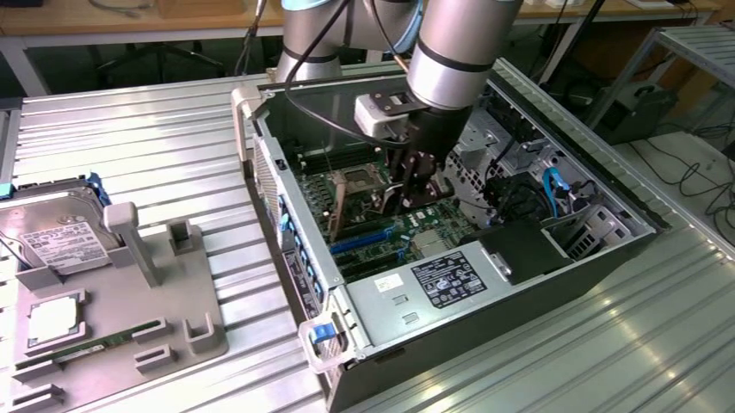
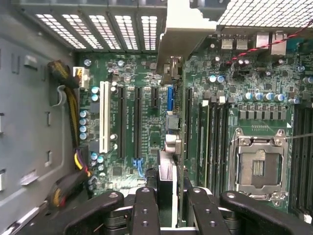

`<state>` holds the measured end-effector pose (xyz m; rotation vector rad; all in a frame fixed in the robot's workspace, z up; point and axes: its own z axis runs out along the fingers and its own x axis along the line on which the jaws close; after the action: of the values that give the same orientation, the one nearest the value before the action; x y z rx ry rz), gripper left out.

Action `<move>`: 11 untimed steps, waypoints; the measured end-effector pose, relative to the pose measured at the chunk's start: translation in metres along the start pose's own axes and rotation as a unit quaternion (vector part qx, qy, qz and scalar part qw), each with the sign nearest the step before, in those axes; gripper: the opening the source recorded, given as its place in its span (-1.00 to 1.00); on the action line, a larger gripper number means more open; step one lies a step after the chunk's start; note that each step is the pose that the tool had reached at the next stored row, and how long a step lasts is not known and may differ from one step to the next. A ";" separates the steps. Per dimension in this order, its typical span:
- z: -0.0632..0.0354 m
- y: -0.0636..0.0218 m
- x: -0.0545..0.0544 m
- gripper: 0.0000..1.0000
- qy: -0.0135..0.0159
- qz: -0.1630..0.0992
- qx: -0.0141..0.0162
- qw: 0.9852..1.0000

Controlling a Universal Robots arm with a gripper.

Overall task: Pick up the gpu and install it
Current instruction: 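Insert the gpu into the slot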

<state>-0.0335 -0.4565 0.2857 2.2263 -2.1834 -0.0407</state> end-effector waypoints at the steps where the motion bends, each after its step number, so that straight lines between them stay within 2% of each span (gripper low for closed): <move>1: 0.0017 0.0007 -0.002 -0.44 0.000 0.000 0.000 1.000; 4: 0.0060 0.0014 -0.004 -0.44 0.000 0.000 0.001 1.000; 7: 0.0093 0.0027 -0.005 -0.44 0.000 0.000 0.005 1.000; 11: 0.0106 0.0115 -0.005 -0.44 0.000 0.000 0.006 1.000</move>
<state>-0.0455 -0.4514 0.2754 2.2329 -2.1897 -0.0270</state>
